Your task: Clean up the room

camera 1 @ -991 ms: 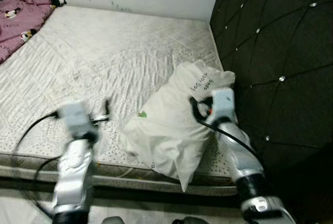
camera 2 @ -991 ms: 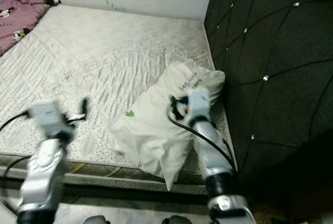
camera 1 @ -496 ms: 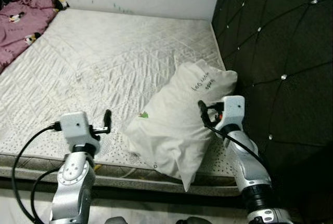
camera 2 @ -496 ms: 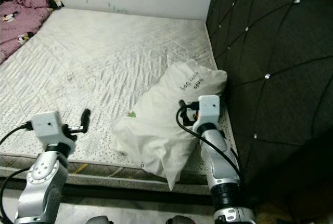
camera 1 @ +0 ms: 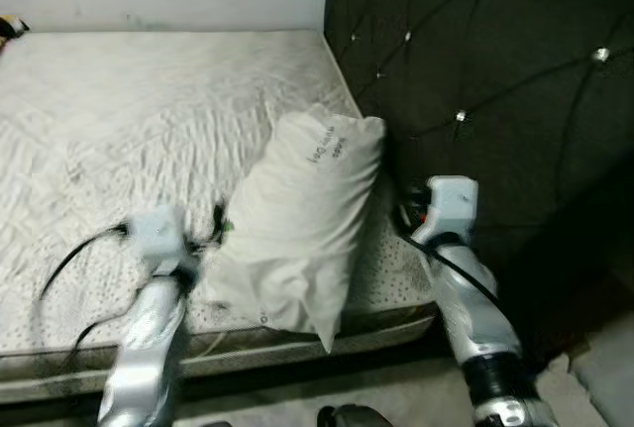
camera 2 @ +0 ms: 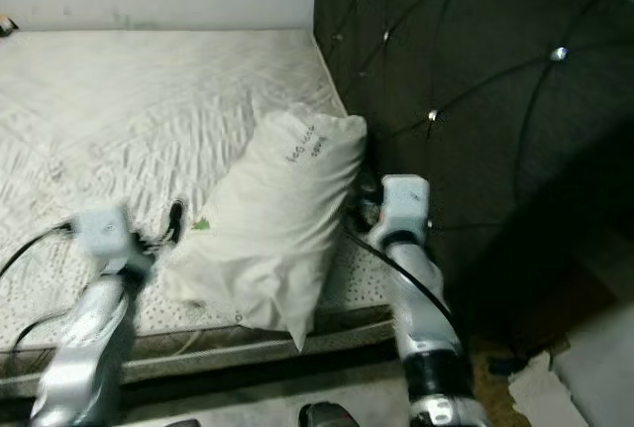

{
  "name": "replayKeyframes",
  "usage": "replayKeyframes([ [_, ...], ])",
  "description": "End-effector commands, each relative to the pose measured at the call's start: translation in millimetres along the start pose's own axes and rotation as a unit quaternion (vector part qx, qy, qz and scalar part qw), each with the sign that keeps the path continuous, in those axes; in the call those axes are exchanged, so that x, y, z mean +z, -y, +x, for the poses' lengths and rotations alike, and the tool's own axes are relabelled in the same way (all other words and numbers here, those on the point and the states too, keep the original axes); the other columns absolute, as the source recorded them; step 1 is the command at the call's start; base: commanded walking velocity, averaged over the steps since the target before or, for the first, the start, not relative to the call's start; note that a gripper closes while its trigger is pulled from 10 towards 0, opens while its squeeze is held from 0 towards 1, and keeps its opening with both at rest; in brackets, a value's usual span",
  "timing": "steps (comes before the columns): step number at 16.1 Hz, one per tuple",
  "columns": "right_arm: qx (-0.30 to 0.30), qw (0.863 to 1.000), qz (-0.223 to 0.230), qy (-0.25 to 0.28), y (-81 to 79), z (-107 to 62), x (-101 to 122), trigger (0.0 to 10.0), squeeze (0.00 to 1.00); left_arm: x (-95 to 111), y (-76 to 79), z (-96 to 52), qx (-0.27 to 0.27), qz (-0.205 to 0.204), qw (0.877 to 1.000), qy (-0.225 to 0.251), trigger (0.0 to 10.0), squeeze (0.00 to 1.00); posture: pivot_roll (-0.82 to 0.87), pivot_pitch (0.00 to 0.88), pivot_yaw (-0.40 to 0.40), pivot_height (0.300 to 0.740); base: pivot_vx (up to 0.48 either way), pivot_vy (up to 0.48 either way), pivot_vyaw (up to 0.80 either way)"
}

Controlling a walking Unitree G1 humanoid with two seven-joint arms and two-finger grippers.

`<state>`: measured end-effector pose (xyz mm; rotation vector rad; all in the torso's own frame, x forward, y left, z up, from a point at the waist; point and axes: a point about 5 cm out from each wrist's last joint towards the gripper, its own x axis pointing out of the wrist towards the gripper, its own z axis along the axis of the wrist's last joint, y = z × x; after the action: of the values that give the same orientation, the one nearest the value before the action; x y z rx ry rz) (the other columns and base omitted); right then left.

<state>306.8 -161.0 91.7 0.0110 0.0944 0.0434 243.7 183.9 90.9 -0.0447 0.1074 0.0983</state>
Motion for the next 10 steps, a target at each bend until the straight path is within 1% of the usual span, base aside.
replayKeyframes([
  [1, -0.011, 1.0, -0.023, 0.012, 2.9, -3.7, 7, 10.0, 0.0, -1, -10.4, -5.6, 0.017, 0.009, 1.0, -0.005, 10.0, 0.0, 0.06, 0.0, -0.023, 0.74, 0.0, 0.0, 0.0],
  [2, -0.03, 0.999, -0.035, 0.023, 8.1, -6.6, 7, 10.0, 0.0, -2, -16.5, -10.7, 0.035, 0.02, 0.999, -0.005, 10.0, 0.0, 0.05, 0.0, -0.004, 0.74, 0.0, 0.0, 0.0],
  [4, -0.045, 0.998, -0.013, 0.04, 11.0, -6.5, 11, 10.0, 0.0, 2, -19.4, -12.8, 0.067, 0.031, 0.997, 0.02, 10.0, 0.0, 0.04, 0.0, 0.015, 0.74, 0.0, 0.0, 0.0],
  [5, -0.051, 0.997, -0.029, 0.044, 10.3, -5.3, 14, 10.0, 0.0, 6, -19.8, -12.6, 0.075, 0.036, 0.996, 0.031, 10.0, 0.0, 0.04, 0.0, 0.025, 0.74, 0.0, 0.0, 0.0],
  [6, -0.035, 0.998, -0.025, 0.036, 5.1, -3.9, 13, 10.0, 0.0, 10, -19.6, -11.0, 0.069, 0.051, 0.995, 0.041, 10.0, 0.0, 0.02, 0.0, 0.031, 0.74, 0.0, 0.0, 0.0],
  [7, -0.031, 0.999, -0.025, 0.036, 4.0, -3.6, 13, 10.0, 0.0, 11, -19.7, -10.5, 0.067, 0.055, 0.995, 0.043, 10.0, 0.0, 0.01, 0.0, 0.03, 0.74, 0.0, 0.0, 0.0],
  [8, -0.026, 0.999, -0.003, 0.029, 2.7, -5.2, 11, 10.0, 0.0, 14, -17.0, -9.0, 0.055, 0.064, 0.995, 0.046, 10.0, 0.0, 0.03, 0.0, 0.024, 0.74, 0.0, 0.0, 0.0],
  [9, -0.025, 0.999, 0.002, 0.023, 2.1, -6.2, 8, 10.0, 0.0, 14, -16.0, -8.5, 0.049, 0.071, 0.995, 0.048, 10.0, 0.0, 0.03, 0.0, 0.023, 0.74, 0.0, 0.0, 0.0],
  [10, -0.027, 0.999, 0.01, 0.015, 1.6, -6.6, 4, 10.0, 0.0, 11, -14.4, -8.1, 0.054, 0.065, 0.996, 0.039, 10.0, 0.0, 0.03, 0.0, 0.015, 0.74, 0.0, 0.0, 0.0],
])
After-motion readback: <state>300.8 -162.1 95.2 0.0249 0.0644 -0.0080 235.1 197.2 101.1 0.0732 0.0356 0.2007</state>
